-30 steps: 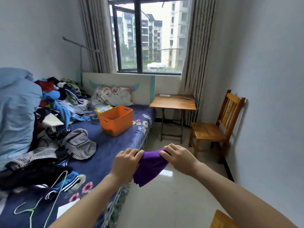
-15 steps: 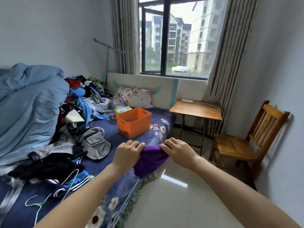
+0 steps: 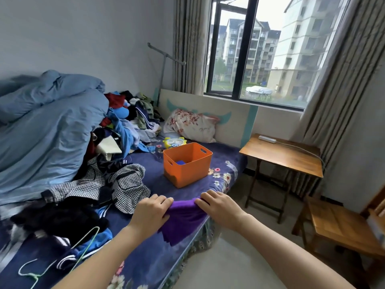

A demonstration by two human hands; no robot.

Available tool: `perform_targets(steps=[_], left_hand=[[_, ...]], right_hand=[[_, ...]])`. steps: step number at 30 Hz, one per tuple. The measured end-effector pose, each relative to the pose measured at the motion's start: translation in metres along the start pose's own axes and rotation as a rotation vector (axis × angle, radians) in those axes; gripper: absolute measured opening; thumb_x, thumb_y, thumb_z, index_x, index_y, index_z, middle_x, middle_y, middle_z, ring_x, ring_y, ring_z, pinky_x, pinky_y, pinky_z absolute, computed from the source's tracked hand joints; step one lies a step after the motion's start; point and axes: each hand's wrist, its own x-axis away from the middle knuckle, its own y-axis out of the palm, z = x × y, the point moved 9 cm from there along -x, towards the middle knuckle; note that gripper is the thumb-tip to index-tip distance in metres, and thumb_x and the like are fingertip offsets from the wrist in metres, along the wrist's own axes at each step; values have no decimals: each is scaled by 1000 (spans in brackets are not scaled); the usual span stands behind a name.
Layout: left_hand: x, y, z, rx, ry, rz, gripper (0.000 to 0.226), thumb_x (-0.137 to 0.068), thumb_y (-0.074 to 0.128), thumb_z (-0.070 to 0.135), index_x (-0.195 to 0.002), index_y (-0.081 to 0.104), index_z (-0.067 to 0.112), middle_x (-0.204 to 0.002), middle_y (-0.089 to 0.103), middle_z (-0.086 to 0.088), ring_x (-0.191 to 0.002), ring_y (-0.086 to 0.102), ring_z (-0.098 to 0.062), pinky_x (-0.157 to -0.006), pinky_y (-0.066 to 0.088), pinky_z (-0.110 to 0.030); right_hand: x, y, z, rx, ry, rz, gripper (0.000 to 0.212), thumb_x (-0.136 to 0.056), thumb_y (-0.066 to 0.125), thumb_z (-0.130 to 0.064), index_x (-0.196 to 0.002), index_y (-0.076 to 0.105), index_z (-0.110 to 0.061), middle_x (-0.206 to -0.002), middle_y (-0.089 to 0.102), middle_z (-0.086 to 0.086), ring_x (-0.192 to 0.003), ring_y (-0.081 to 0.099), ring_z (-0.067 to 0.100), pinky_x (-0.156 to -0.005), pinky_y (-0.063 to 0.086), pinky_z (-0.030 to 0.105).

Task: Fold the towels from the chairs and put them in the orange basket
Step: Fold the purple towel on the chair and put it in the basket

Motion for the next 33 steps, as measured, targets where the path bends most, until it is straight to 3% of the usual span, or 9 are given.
perform_targets(steps=[4,7,12,18,23,30,33], left_hand=[[-15,44,-41,165,-39,7,79,-23,90,30,-91,49,25,-64,63,11,-51,60,-12,-40,44,-16],[-51,76,-65,196,-32,3,69,-23,90,30,-84,60,24,-62,62,12,-50,59,-10,-40,43,-14],[-87,137,-82,321,-65,-45,74,-28,86,28,-90,45,27,-63,64,11,-52,59,-11,-40,45,-15],[-123,207,-64,314,-12,-121,47,-34,83,29,-76,65,24,-61,62,12,-50,58,-11,-38,43,-15],[-181,247,-39,287,34,-127,24,-48,60,33,-69,67,25,-58,62,12,-49,57,-9,-38,40,-13],[-301,299,-19,292,-22,-45,31,-57,48,39,-76,68,25,-65,66,13,-54,62,-8,-40,45,-13],[-348,322,-13,278,-95,-54,30,-49,61,34,-76,67,25,-64,65,13,-55,62,-9,-40,44,-14]], right_hand=[[-28,40,21,-31,-36,-28,24,-71,70,-11,-93,60,-17,-79,60,-3,-65,55,14,-55,51,24],[-42,72,57,-28,-6,-50,14,-80,57,-11,-92,61,-17,-78,60,-2,-65,56,16,-56,51,26],[-44,116,103,-50,122,-113,24,-74,44,-9,-97,51,-16,-79,63,0,-64,58,17,-56,49,23],[-5,170,145,-81,210,-220,26,-72,44,-7,-93,58,-15,-80,62,1,-65,58,20,-53,50,26],[31,198,200,-91,255,-229,27,-72,45,-8,-96,55,-15,-82,62,1,-66,60,20,-53,50,24],[52,225,328,-50,227,-132,29,-72,40,-12,-100,49,-13,-84,65,2,-70,62,20,-57,52,24],[58,245,385,-48,216,-110,29,-73,42,-14,-101,48,-14,-86,65,2,-75,60,18,-61,52,23]])
